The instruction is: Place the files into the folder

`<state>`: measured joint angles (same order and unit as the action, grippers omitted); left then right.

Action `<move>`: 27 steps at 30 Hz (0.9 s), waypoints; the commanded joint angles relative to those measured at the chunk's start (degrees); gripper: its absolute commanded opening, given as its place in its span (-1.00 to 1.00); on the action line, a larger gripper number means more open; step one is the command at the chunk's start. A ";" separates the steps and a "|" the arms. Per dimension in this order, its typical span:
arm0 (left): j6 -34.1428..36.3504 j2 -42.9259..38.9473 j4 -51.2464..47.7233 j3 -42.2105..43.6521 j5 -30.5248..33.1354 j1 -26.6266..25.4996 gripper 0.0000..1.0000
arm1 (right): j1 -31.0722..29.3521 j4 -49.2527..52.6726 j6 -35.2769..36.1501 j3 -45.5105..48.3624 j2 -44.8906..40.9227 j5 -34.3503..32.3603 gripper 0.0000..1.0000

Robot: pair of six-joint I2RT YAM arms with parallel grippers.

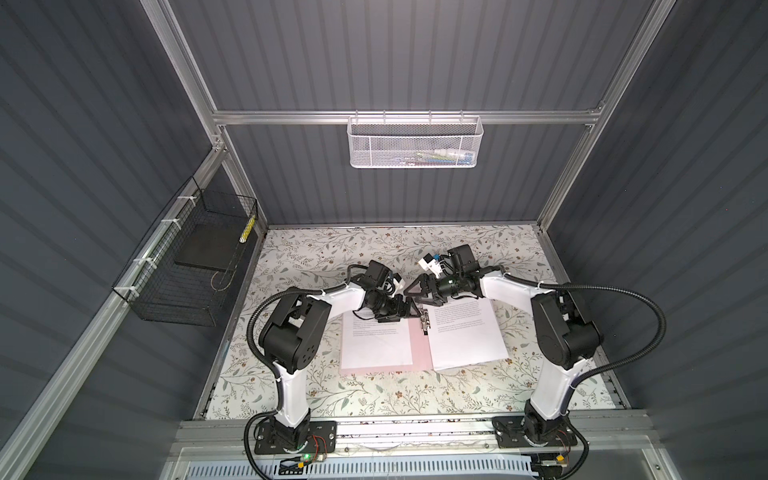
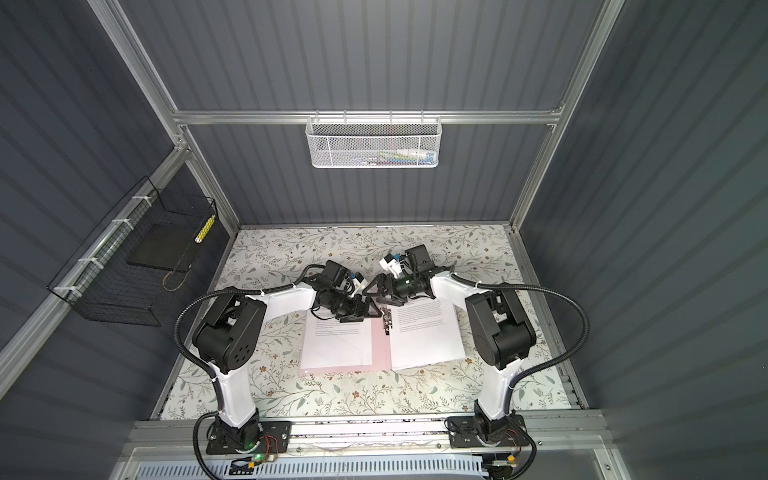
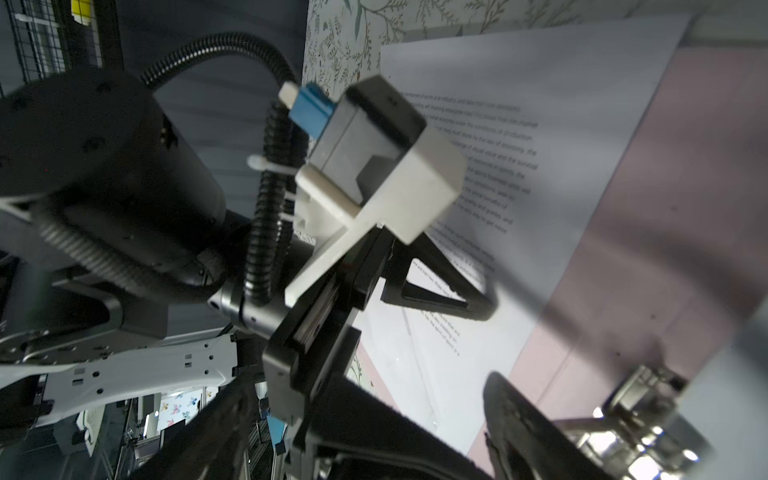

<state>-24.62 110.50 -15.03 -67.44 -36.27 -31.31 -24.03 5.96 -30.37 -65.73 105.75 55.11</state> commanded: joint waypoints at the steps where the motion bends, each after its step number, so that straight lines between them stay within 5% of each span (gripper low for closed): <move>1: -0.28 1.87 -1.15 1.39 1.65 0.68 0.83 | -0.31 -2.88 -2.87 3.08 -0.65 0.12 0.70; 12: -1.84 0.08 0.88 0.90 -1.73 0.79 0.83 | -0.75 -3.90 -5.76 7.42 -6.77 -9.79 0.65; 18: -3.19 -2.12 0.51 -1.83 -2.97 0.78 0.80 | -0.88 -1.86 -15.32 13.98 -19.03 -27.51 0.28; 23: -4.81 -2.08 -3.27 -6.56 -0.70 0.68 0.71 | -3.96 1.26 -24.49 17.56 -24.76 -33.42 0.02; 27: -5.46 -1.64 -9.57 -10.47 6.34 -0.50 0.45 | -7.06 -0.22 -32.50 19.19 -25.81 -34.02 -0.34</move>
<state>-29.30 110.48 -18.48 -75.09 -34.81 -31.18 -29.30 4.75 -54.65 -48.03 80.60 24.82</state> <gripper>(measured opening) 0.744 0.344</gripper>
